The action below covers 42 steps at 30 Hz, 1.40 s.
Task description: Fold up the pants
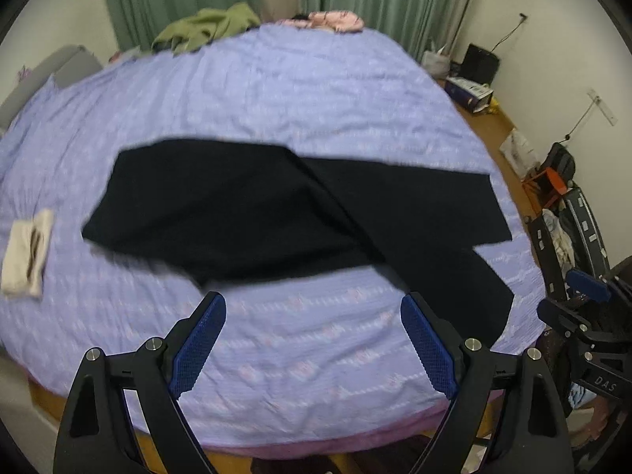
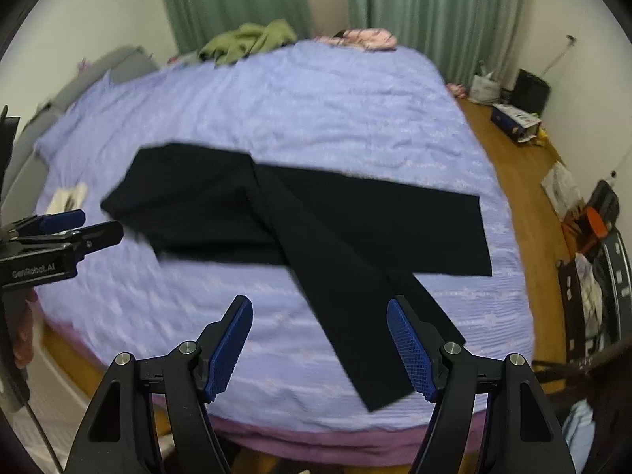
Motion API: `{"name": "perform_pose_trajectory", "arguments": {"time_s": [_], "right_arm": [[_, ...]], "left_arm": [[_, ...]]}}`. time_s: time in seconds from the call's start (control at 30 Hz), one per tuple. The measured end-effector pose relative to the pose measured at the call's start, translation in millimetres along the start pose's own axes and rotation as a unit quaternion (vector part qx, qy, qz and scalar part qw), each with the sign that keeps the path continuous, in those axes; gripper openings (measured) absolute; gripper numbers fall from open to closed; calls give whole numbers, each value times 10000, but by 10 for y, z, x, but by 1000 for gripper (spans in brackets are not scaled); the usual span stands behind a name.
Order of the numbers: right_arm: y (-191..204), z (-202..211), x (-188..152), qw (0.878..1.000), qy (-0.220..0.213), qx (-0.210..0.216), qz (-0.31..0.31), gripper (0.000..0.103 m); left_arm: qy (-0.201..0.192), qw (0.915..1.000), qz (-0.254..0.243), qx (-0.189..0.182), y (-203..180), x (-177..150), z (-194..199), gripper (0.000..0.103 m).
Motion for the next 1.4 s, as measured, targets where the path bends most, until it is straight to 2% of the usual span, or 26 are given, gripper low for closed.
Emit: {"name": "perform_pose_trajectory", "arguments": {"time_s": [0.1, 0.27, 0.5, 0.7, 0.87, 0.93, 1.0, 1.03, 1.07, 1.13, 1.27, 1.4], "right_arm": [[-183, -170, -178, 9992, 346, 109, 167, 72], [-330, -540, -544, 9948, 898, 271, 401, 72], [-409, -1087, -925, 9854, 1573, 338, 555, 71], [-563, -1570, -1214, 9784, 1991, -55, 559, 71], [-686, -1809, -1305, 9748, 1981, -641, 806, 70], [-727, -1897, -1328, 9719, 2109, -655, 817, 61], [-753, -1878, -1296, 9734, 2085, -597, 743, 31], [-771, -1843, -1266, 9746, 2049, -562, 708, 23], [-794, -1787, -1217, 9763, 2005, -497, 642, 10], [-847, -1601, -1110, 9821, 1790, -386, 451, 6], [-1027, -994, -769, 9935, 1042, -431, 141, 4], [-1308, -481, -279, 9971, 210, -724, -41, 4]], "left_arm": [[312, 9995, 103, 39, -229, -237, -165, 91], [580, 9983, 3, 25, -517, -505, -434, 91], [1103, 9935, -114, 248, -735, -736, -844, 91], [1464, 9880, -331, 364, -866, -815, -1107, 91], [1498, 9863, -603, 333, -963, -777, -1174, 91], [1483, 9862, -670, 312, -992, -734, -1193, 91], [1456, 9867, -678, 248, -1014, -670, -1218, 91], [1442, 9871, -663, 224, -1023, -632, -1231, 91], [1431, 9874, -644, 199, -1027, -588, -1243, 90], [1370, 9887, -589, 136, -1022, -506, -1242, 90], [1116, 9926, -464, 80, -1003, -275, -1151, 90], [712, 9965, -430, 35, -1058, 38, -1016, 90]]}}
Point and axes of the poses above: each gripper's, at about its wrist camera, not at the fingertips, and z roughly against the way its jaws point, y to its left, x to its top, the point moved 2 cm from there along -z, roughly the way its jaws point, and after that the axes turned 11 degrees about x, right-handed, at the moved point
